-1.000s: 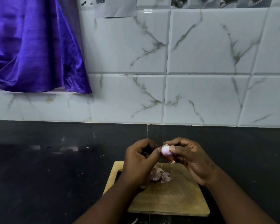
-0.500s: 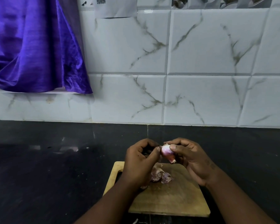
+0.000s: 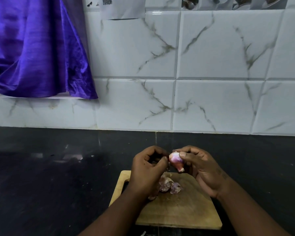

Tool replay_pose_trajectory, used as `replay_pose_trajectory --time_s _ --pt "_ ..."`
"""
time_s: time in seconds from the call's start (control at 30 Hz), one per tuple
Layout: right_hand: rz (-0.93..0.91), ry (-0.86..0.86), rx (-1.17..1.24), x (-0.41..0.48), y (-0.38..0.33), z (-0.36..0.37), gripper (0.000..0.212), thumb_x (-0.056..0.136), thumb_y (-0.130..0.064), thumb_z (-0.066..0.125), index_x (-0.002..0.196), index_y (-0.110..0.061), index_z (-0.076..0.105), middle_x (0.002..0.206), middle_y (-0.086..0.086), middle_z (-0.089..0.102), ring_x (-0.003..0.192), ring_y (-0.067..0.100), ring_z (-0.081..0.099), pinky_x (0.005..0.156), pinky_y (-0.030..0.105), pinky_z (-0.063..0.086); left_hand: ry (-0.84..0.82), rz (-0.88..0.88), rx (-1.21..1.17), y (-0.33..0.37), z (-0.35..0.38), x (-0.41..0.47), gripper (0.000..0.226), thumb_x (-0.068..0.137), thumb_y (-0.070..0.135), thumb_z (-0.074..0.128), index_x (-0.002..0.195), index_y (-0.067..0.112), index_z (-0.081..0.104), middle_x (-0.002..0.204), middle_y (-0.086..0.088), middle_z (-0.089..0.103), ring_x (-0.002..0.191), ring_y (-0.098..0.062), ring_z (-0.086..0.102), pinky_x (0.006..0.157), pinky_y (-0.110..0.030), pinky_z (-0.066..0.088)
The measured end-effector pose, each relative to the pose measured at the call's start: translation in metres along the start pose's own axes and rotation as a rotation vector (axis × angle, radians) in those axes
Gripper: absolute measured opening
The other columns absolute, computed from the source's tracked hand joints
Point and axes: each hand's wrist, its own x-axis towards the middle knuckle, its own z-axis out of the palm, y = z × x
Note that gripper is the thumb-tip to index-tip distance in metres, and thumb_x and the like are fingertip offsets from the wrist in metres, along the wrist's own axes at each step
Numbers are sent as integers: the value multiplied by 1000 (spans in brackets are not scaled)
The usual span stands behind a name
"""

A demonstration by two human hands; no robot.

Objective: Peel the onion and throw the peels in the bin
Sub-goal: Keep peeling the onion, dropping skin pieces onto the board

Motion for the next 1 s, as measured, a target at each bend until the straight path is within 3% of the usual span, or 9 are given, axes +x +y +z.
replay_pose_trajectory --time_s 0.13,0.27,0.4,0.57,0.73,0.9,1.0 --pt "7 -3 10 -2 -3 2 13 85 -9 71 95 -3 76 102 21 73 87 27 71 71 35 60 -25 2 -3 2 2 -2 9 89 10 82 91 17 77 89 -4 77 85 -22 74 74 -37 65" --pt "6 -6 22 -2 -2 2 8 85 -8 70 88 -2 74 102 21 74 83 26 71 69 34 61 -1 2 -2 2 1 -1 15 89 -1 78 88 14 78 86 -5 77 81 -20 75 72 -33 64" --pt "9 -24 27 0 0 1 30 73 -20 81 94 0 72 100 22 72 84 28 69 72 36 60 5 -13 -55 -3 2 0 30 92 -9 68 87 18 80 87 -9 78 85 -31 76 78 -47 65" --pt "8 -29 41 0 0 -1 21 77 -15 76 92 -1 71 98 21 71 81 26 70 69 34 60 -19 -2 -47 1 3 -3 12 93 4 76 92 16 79 88 -6 78 83 -22 76 74 -33 64" --pt "-9 -22 38 -1 0 1 13 85 -10 72 91 2 70 96 18 75 79 23 71 69 33 60 10 -8 -22 -6 2 0 25 92 -4 71 91 20 81 90 -5 80 86 -26 77 79 -45 66" --pt "-46 17 3 2 0 0 31 80 -14 69 102 9 66 95 16 75 76 23 69 65 33 59 0 -15 -38 -2 2 -1 19 99 2 67 99 15 81 92 -3 79 88 -19 76 79 -34 65" --pt "-68 32 -35 2 1 -2 36 80 -15 70 106 10 65 99 14 76 77 21 70 66 33 60 -13 -3 -40 -1 3 -1 10 96 10 75 101 17 81 94 -2 80 92 -20 78 83 -39 66"
